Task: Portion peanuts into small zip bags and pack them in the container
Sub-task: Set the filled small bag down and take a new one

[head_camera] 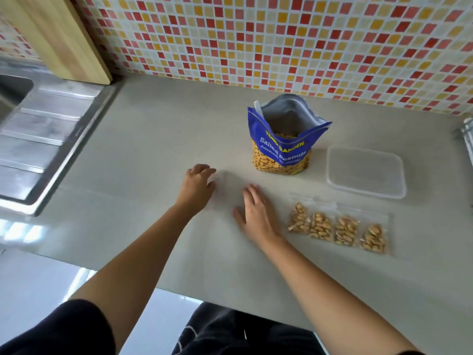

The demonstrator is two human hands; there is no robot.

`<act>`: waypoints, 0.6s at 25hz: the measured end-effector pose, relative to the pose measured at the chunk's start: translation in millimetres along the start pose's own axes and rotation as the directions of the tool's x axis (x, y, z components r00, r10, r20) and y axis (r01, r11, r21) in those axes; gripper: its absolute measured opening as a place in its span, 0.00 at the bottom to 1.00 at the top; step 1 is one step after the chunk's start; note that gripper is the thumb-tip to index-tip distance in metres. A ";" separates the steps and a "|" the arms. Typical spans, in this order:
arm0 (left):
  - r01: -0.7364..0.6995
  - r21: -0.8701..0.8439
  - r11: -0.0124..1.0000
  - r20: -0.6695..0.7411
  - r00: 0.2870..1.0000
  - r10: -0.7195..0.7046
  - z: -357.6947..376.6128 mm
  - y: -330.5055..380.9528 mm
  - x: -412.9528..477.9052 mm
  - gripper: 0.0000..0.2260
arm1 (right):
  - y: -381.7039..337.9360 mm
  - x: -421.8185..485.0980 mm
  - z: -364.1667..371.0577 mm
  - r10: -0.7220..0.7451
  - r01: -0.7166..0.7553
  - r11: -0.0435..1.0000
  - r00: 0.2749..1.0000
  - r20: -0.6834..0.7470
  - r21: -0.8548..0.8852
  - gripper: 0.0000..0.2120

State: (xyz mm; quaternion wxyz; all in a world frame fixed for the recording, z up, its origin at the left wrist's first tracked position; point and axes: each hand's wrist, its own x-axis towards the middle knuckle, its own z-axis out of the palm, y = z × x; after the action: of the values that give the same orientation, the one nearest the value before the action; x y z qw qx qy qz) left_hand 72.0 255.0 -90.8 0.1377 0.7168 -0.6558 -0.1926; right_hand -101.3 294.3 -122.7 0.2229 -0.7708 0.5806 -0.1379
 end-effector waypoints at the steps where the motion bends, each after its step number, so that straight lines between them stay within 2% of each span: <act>1: -0.031 0.066 0.997 0.049 0.998 0.027 -0.5 -9.9 5.3 0.19 | -3.2 0.2 9.3 0.009 -0.009 0.999 1.000 0.015 -0.041 0.31; 5: -0.080 0.151 0.985 0.166 0.985 0.055 1.8 -27.5 18.4 0.20 | -2.4 -6.6 24.1 0.009 -0.021 0.967 0.999 -0.049 -0.255 0.32; 7: -0.125 0.150 0.981 0.187 0.978 0.096 0.7 -28.9 24.3 0.17 | -1.3 -7.9 26.0 0.010 -0.030 0.961 0.997 -0.074 -0.274 0.32; 8: -0.127 0.097 0.987 0.186 0.977 0.108 -1.7 -28.1 26.3 0.15 | -1.4 -7.9 25.5 0.012 -0.030 0.969 0.997 -0.072 -0.246 0.33; 10: 0.003 -0.157 0.988 0.207 0.978 0.030 -11.6 -21.5 26.4 0.07 | -2.8 -5.7 23.5 0.029 -0.039 0.992 0.996 -0.089 -0.117 0.37; 12: 0.224 -0.496 0.839 0.345 0.938 -0.047 -21.2 -15.0 25.2 0.04 | -9.0 -1.3 14.9 0.122 -0.107 0.980 0.990 -0.078 0.169 0.38; 14: 0.333 -0.671 0.663 0.431 0.902 -0.016 -24.8 -10.0 20.7 0.07 | -19.0 3.1 4.4 0.263 -0.205 0.847 0.963 -0.052 0.490 0.32; 15: 0.370 -0.718 0.590 0.452 0.892 -0.009 -25.9 -8.4 18.6 0.08 | -24.2 5.0 1.1 0.320 -0.236 0.762 0.947 -0.034 0.603 0.25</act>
State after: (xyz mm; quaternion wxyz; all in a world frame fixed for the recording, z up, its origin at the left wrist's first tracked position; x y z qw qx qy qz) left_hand 92.4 235.9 -73.4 0.2788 0.5935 -0.4344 -0.6175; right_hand -79.2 295.2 -111.6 0.4301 -0.5567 0.6300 -0.3290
